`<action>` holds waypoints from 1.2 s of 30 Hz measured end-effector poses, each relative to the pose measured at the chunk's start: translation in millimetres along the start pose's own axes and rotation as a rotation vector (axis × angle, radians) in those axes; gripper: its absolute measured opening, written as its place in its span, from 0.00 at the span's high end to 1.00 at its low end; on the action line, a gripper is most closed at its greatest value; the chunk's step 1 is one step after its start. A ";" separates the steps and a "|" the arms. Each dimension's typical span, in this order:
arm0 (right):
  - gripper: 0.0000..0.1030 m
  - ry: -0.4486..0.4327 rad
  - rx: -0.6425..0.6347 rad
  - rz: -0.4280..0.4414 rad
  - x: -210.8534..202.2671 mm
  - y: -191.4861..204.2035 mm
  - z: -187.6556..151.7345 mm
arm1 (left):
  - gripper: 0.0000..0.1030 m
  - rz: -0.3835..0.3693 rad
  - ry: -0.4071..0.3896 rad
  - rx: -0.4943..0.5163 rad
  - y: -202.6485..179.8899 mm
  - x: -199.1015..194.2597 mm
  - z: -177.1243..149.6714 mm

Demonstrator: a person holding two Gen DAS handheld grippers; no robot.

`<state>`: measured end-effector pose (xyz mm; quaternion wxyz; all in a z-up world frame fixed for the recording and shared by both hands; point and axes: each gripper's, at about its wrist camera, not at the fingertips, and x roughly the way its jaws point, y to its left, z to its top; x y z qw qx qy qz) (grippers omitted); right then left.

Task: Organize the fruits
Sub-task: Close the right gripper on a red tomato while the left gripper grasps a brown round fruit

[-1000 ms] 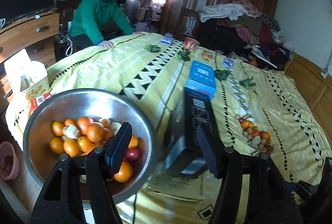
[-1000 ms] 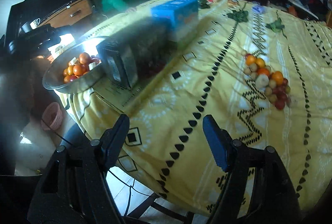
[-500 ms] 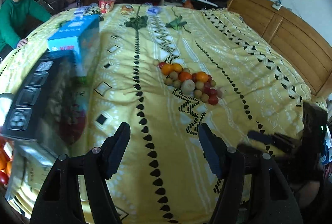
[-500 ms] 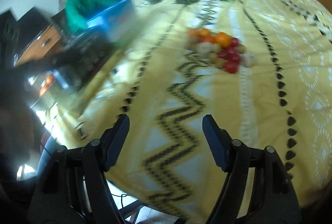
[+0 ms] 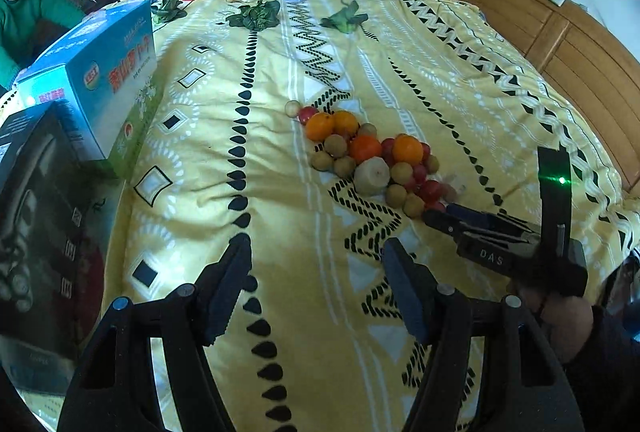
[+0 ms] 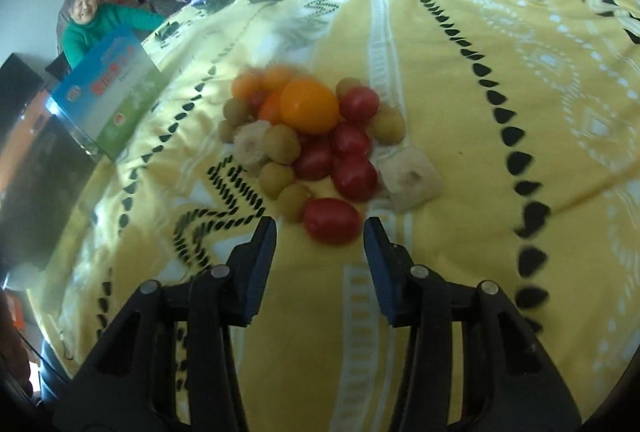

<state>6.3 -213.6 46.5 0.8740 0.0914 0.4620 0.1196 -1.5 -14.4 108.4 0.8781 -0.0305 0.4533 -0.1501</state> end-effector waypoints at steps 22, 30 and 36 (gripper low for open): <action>0.68 -0.041 0.073 0.070 -12.7 -14.5 -10.4 | 0.57 -0.036 0.119 0.162 -1.2 158.9 56.1; 0.68 -0.044 0.095 0.077 -12.1 -19.3 -10.7 | 0.57 -0.041 0.055 0.118 7.3 166.3 64.9; 0.68 -0.048 0.082 0.077 -13.2 -16.1 -12.0 | 0.77 -0.076 0.046 0.126 5.0 168.9 67.5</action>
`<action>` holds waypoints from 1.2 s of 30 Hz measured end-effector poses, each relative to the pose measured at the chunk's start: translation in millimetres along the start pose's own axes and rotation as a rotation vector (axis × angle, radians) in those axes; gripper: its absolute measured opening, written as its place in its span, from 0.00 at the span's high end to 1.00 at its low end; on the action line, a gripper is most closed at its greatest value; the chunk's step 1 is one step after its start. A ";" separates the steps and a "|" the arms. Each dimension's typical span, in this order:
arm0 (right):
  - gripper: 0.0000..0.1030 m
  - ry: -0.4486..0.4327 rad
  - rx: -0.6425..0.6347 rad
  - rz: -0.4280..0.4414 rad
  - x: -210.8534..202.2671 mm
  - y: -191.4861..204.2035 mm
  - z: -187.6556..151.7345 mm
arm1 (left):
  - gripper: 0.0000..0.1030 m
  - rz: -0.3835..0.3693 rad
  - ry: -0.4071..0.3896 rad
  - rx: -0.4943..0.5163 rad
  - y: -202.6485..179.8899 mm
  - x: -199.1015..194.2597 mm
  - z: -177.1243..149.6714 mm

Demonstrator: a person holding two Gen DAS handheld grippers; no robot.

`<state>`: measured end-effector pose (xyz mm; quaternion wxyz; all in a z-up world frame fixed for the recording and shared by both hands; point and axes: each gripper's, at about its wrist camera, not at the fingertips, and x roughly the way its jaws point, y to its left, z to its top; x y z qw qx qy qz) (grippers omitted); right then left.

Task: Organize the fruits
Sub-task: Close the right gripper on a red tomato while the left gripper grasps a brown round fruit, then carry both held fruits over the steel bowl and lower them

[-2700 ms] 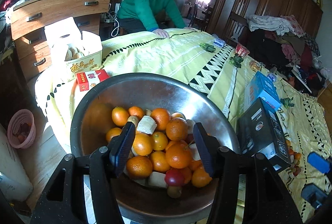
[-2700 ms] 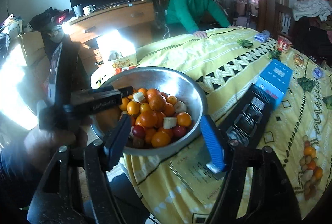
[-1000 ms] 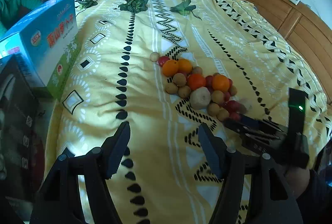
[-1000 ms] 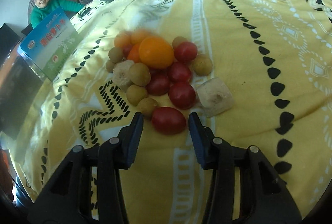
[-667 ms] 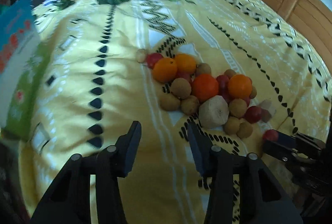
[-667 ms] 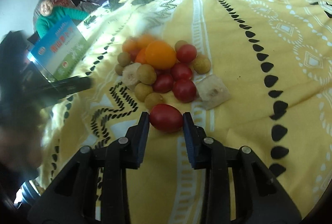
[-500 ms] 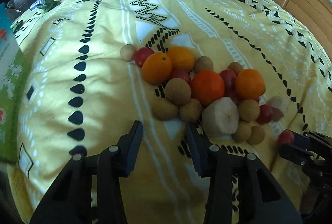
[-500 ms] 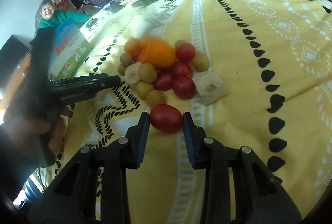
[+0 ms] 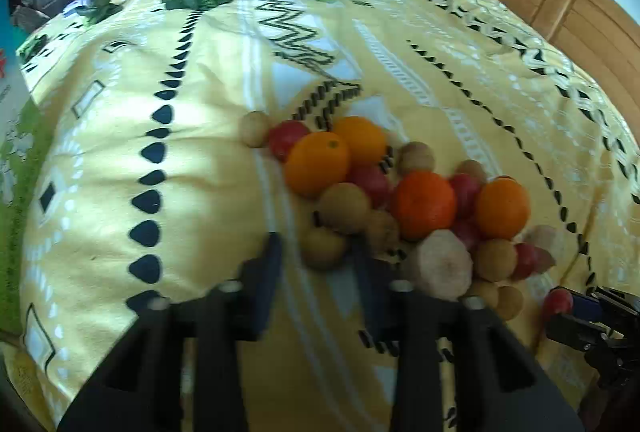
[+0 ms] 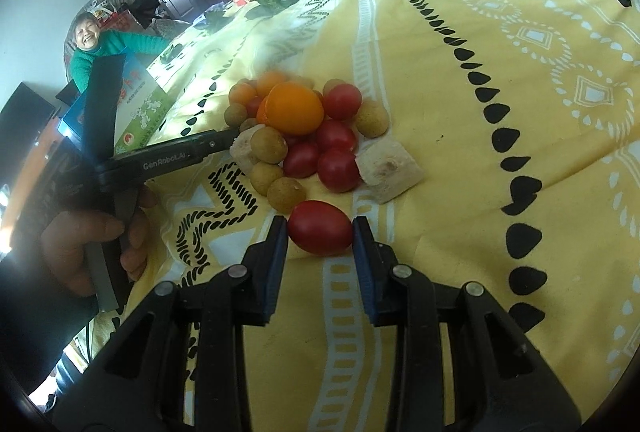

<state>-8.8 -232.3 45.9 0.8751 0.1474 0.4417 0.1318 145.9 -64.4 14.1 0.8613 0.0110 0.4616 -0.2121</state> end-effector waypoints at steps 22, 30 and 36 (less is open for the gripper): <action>0.68 -0.139 -0.181 0.054 -67.1 95.3 24.7 | 0.77 0.170 -0.311 -0.143 26.8 -228.7 -41.2; 0.68 -0.180 -0.336 0.149 -86.6 188.2 32.7 | 0.77 0.303 -0.440 -0.270 90.1 -344.1 -84.0; 0.68 -0.186 -0.477 0.244 -90.2 274.6 31.6 | 0.77 0.442 -0.502 -0.408 158.8 -418.4 -136.5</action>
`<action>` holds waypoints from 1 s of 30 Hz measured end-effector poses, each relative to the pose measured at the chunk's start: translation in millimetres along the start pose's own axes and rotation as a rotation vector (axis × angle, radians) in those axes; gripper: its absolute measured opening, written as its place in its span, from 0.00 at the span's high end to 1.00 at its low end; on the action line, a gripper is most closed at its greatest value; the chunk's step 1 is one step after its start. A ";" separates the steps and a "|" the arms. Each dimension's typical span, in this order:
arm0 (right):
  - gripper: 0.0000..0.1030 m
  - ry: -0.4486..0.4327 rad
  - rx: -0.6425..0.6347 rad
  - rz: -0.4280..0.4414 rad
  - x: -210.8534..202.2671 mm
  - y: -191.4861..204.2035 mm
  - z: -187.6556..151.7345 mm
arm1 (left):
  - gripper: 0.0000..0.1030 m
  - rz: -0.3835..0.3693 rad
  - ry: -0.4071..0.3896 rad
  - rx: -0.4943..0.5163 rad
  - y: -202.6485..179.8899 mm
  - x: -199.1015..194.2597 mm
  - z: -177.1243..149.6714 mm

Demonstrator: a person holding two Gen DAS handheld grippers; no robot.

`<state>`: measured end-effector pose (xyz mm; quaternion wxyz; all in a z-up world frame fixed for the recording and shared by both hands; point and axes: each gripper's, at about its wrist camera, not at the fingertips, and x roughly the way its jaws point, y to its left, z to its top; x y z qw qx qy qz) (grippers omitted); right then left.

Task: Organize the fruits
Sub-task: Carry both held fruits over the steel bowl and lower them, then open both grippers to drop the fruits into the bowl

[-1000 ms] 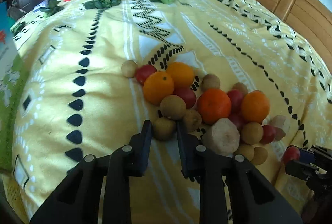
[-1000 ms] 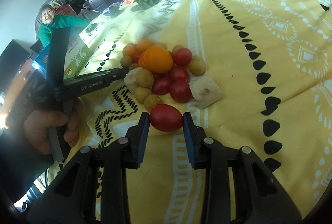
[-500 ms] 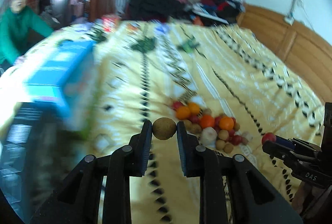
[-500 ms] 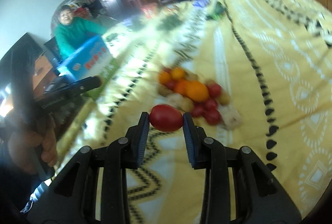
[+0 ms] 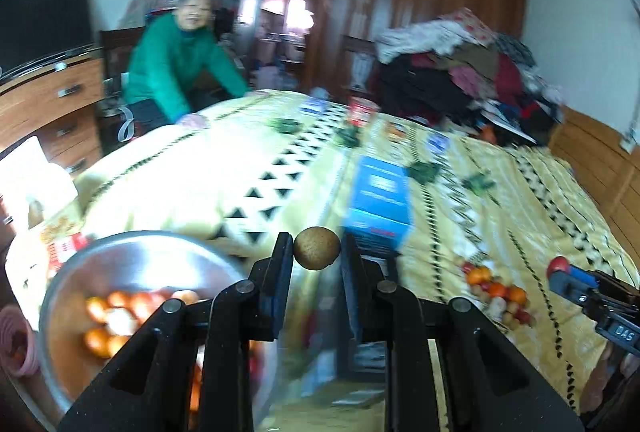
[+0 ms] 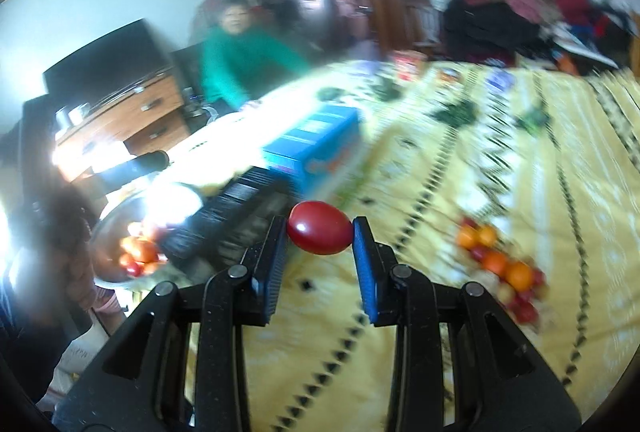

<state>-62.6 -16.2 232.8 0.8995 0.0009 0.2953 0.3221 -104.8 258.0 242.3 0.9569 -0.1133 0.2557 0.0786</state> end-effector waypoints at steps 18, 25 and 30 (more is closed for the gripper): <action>0.68 0.222 -0.248 0.289 127.5 199.4 17.2 | 0.77 0.249 0.145 -0.170 162.6 6.3 -61.0; 0.68 0.288 -0.269 0.267 147.4 214.6 6.4 | 0.77 0.271 0.155 -0.119 155.7 10.5 -60.0; 0.68 0.298 -0.271 0.255 150.2 220.3 7.1 | 0.77 0.266 0.154 -0.124 157.0 10.4 -59.1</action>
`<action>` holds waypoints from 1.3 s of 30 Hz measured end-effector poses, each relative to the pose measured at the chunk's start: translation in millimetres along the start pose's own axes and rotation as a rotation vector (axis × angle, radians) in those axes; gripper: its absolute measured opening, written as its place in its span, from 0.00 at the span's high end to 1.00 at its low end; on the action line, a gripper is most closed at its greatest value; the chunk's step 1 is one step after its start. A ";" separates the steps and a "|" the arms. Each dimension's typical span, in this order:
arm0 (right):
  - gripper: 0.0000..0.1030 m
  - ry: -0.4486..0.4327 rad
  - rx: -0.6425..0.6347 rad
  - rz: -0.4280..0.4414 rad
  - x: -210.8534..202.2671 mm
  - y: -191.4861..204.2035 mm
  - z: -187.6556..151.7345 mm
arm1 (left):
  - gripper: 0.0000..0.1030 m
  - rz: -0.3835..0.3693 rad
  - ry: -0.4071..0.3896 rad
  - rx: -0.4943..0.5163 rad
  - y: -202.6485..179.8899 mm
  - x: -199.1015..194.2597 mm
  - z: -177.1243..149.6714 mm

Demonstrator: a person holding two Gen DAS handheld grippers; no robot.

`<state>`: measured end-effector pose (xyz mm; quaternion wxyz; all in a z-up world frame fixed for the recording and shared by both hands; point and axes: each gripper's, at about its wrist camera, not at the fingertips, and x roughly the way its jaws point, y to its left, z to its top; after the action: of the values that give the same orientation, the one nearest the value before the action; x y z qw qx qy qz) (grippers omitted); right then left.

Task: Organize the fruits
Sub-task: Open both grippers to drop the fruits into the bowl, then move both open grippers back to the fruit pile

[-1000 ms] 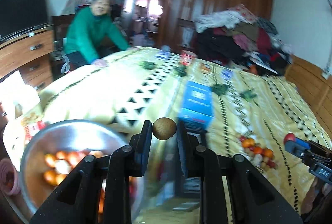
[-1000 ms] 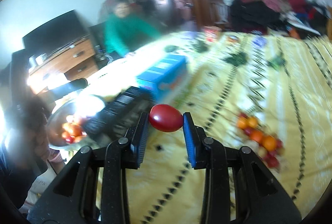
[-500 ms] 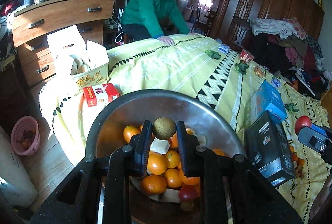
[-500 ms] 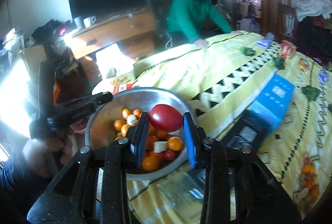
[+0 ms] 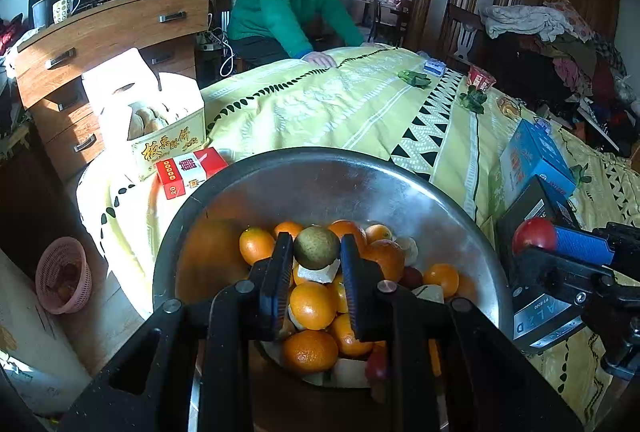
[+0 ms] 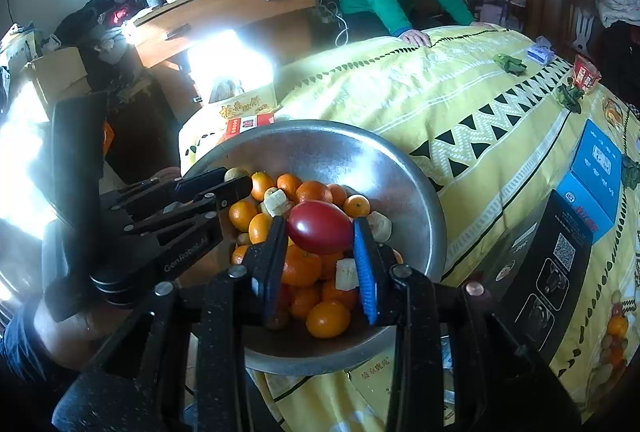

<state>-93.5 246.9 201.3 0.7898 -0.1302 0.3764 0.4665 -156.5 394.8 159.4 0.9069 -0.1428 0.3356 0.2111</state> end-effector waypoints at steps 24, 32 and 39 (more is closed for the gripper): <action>0.67 0.039 0.024 -0.006 20.4 7.4 -0.4 | 0.74 0.017 0.039 -0.036 15.0 11.0 -5.7; 0.38 0.018 0.044 -0.016 11.1 4.5 -2.3 | 0.50 0.065 0.031 -0.022 9.8 4.9 -3.6; 0.37 -0.075 0.066 -0.034 -44.3 -6.0 -26.6 | 0.20 0.140 -0.055 0.079 -30.4 -24.9 7.5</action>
<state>-113.6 200.6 214.0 0.8150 -0.0928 0.3592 0.4451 -154.9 364.3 185.2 0.9037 -0.0770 0.3278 0.2646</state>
